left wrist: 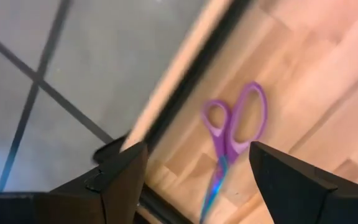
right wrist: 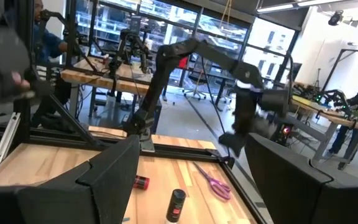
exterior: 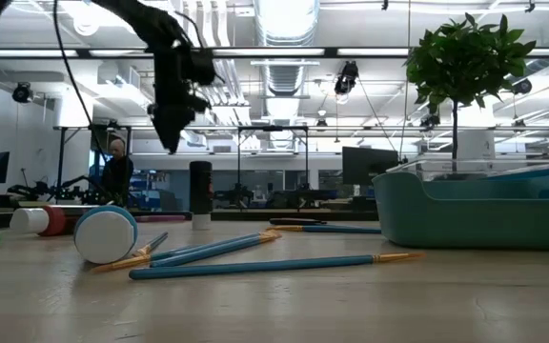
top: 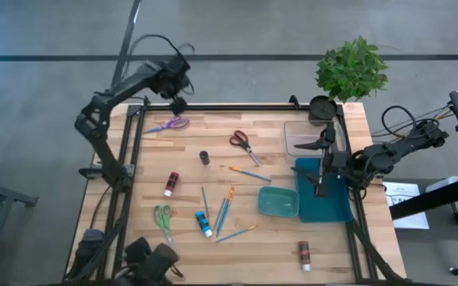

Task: Pick & Place Paint Supplies
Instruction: Put the purple scissors into the transparent bin

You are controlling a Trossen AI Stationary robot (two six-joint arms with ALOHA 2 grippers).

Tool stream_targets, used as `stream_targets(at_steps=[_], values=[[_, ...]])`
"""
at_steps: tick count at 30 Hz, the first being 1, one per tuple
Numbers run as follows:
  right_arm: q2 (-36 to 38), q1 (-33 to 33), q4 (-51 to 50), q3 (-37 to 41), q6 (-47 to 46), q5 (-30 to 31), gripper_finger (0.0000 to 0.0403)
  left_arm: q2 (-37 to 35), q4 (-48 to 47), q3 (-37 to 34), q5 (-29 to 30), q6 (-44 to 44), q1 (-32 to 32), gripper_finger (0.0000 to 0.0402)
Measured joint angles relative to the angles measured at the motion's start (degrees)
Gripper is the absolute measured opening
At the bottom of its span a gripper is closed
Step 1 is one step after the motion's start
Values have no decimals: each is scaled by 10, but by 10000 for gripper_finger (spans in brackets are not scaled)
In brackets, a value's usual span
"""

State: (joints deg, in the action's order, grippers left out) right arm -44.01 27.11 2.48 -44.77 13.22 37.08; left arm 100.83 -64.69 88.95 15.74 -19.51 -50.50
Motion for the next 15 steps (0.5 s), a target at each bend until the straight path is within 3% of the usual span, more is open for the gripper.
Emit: stream_targets(at_steps=[8,15], values=[[-1,0,-1,0,-8,0,290,8,61,-106,-13,-17,2,290],[-1,0,-1,0,-7,0,290,6,123,-194,-68,-24,4,290]])
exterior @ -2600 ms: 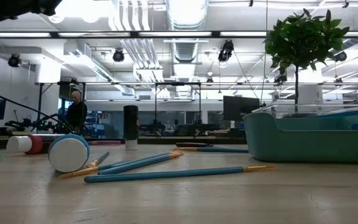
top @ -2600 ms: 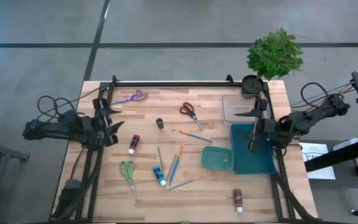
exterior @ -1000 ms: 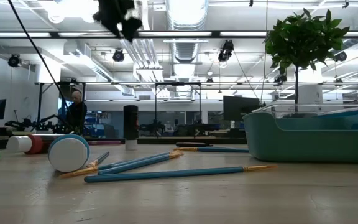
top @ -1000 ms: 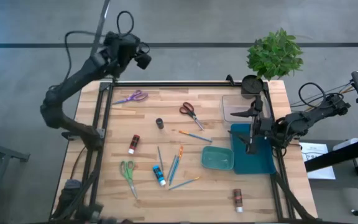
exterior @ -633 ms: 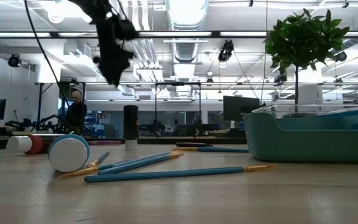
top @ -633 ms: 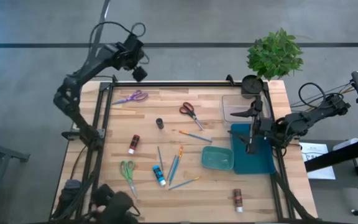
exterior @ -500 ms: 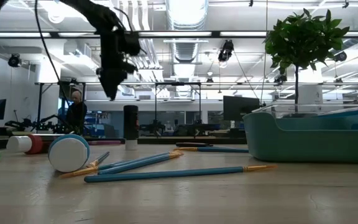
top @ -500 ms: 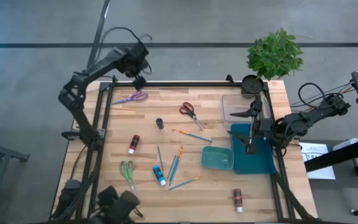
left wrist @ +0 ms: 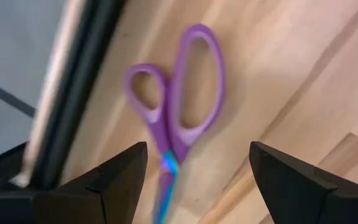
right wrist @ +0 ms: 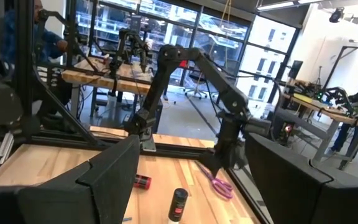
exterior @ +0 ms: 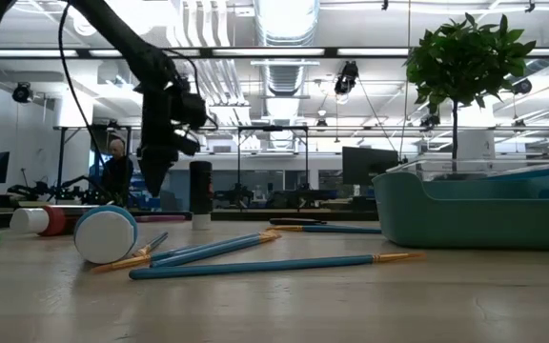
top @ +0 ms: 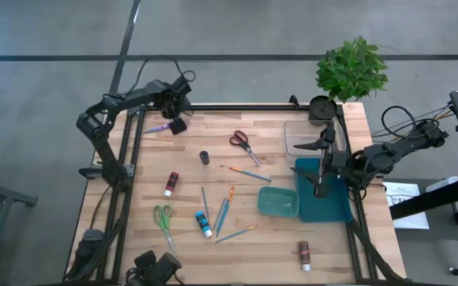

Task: Pick & Place Paint Supplies
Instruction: Put the purple scissors into the transparent bin

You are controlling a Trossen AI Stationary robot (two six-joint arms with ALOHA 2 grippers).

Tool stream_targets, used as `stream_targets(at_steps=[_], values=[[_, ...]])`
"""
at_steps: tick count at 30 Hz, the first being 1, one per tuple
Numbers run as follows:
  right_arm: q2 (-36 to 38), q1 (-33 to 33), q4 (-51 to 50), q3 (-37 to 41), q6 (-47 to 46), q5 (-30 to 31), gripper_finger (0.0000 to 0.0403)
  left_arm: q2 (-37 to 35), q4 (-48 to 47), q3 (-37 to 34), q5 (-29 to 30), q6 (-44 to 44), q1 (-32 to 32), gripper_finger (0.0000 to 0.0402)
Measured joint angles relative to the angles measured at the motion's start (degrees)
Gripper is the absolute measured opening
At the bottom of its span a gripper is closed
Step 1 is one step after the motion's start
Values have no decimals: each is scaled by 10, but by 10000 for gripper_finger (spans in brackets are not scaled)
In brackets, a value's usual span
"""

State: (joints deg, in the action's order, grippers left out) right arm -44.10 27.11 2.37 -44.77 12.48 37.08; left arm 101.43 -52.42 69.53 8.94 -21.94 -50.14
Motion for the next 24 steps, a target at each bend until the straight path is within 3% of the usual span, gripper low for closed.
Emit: stream_targets(at_steps=[6,17,24], values=[[0,0,1,0,5,0,290,0,53,-35,-6,3,0,281],[0,0,12,0,19,0,290,0,78,-35,-61,24,3,197],[0,0,12,0,21,0,290,0,82,-36,-60,29,13,179]])
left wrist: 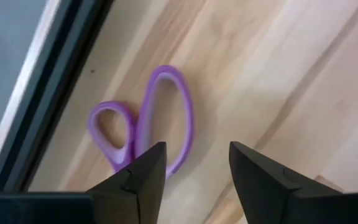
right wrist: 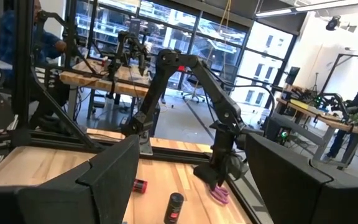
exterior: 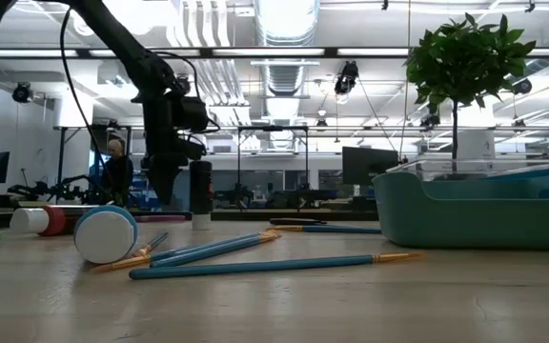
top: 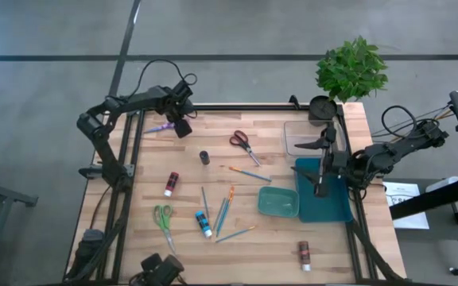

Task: Pick & Place Paint Supplies
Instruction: Put the purple scissors into the transparent bin

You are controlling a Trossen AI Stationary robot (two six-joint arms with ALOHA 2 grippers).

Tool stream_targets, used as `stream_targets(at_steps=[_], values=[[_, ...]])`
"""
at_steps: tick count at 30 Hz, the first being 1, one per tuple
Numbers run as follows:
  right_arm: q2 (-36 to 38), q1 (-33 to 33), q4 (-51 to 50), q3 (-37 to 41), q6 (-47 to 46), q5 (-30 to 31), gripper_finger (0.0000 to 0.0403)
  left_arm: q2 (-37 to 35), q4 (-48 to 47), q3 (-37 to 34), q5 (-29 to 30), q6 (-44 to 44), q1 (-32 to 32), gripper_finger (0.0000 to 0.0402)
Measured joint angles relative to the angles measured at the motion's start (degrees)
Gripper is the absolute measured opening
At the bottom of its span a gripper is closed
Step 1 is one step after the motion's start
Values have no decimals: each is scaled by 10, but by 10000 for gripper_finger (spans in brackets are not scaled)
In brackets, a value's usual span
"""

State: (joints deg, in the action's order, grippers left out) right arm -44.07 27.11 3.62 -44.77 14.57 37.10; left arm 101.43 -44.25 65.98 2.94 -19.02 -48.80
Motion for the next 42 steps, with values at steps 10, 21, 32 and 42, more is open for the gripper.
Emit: stream_targets(at_steps=[10,21,32,42], values=[[0,0,0,0,0,0,290,4,29,-28,15,38,10,178],[0,0,1,0,0,0,290,4,50,-35,19,42,10,178],[0,0,1,0,0,0,290,12,55,-35,15,38,9,178],[0,0,0,0,0,0,290,65,55,-31,14,18,9,178]])
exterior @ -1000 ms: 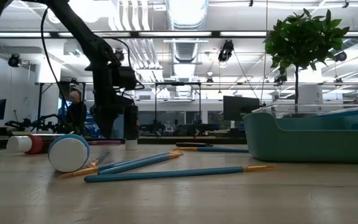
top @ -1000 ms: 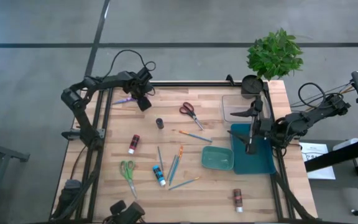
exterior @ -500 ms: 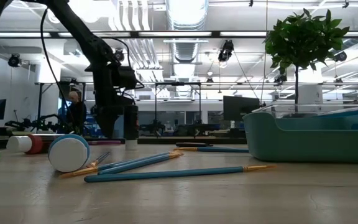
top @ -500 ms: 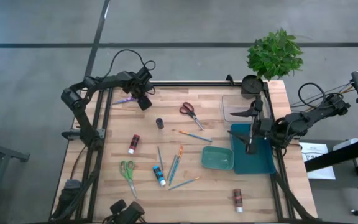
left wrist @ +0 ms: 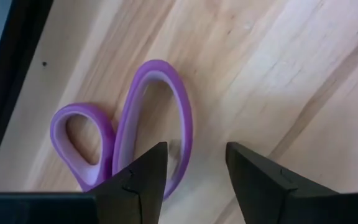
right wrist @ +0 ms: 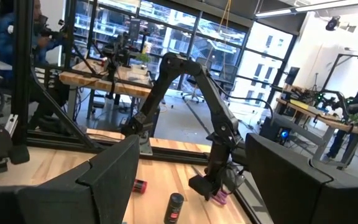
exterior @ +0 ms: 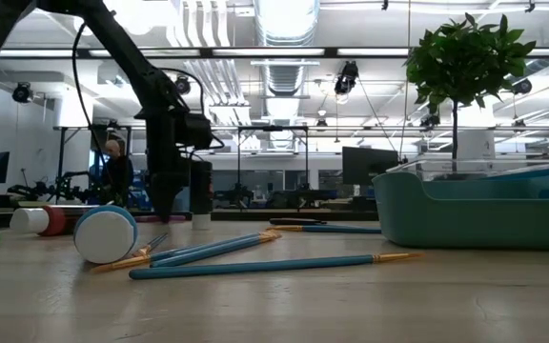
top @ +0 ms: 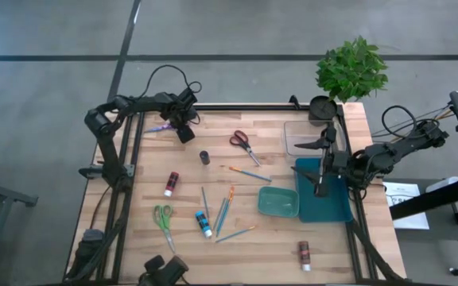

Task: Pick & Place Paint Supplies
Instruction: Put the purple scissors into the transparent bin

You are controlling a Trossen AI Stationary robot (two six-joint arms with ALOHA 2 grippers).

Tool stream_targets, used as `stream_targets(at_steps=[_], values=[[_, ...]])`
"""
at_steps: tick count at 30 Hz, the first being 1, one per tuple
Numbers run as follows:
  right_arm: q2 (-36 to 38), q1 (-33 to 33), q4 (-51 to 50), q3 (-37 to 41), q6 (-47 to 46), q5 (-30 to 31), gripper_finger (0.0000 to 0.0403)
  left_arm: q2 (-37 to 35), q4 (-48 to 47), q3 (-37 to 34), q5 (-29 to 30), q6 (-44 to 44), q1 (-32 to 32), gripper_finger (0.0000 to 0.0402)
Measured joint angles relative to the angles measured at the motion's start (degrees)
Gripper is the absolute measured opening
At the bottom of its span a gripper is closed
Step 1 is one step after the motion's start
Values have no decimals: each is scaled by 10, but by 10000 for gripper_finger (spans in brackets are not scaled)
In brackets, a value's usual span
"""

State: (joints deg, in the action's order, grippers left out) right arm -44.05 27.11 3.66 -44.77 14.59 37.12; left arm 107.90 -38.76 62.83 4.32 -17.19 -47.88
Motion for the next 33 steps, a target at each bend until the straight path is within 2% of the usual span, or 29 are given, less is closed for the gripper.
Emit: stream_targets(at_steps=[5,8,18,28,33], values=[[0,0,0,0,4,0,290,-3,-2,0,0,-10,0,176],[0,0,0,0,3,0,290,-3,-2,-1,-1,-10,-2,158],[0,0,0,0,2,0,290,-4,3,-2,-5,-9,-2,15],[0,0,-1,0,0,0,290,-9,-8,9,-1,-26,-2,16],[0,0,-3,0,2,0,290,-39,-9,19,10,-35,2,15]])
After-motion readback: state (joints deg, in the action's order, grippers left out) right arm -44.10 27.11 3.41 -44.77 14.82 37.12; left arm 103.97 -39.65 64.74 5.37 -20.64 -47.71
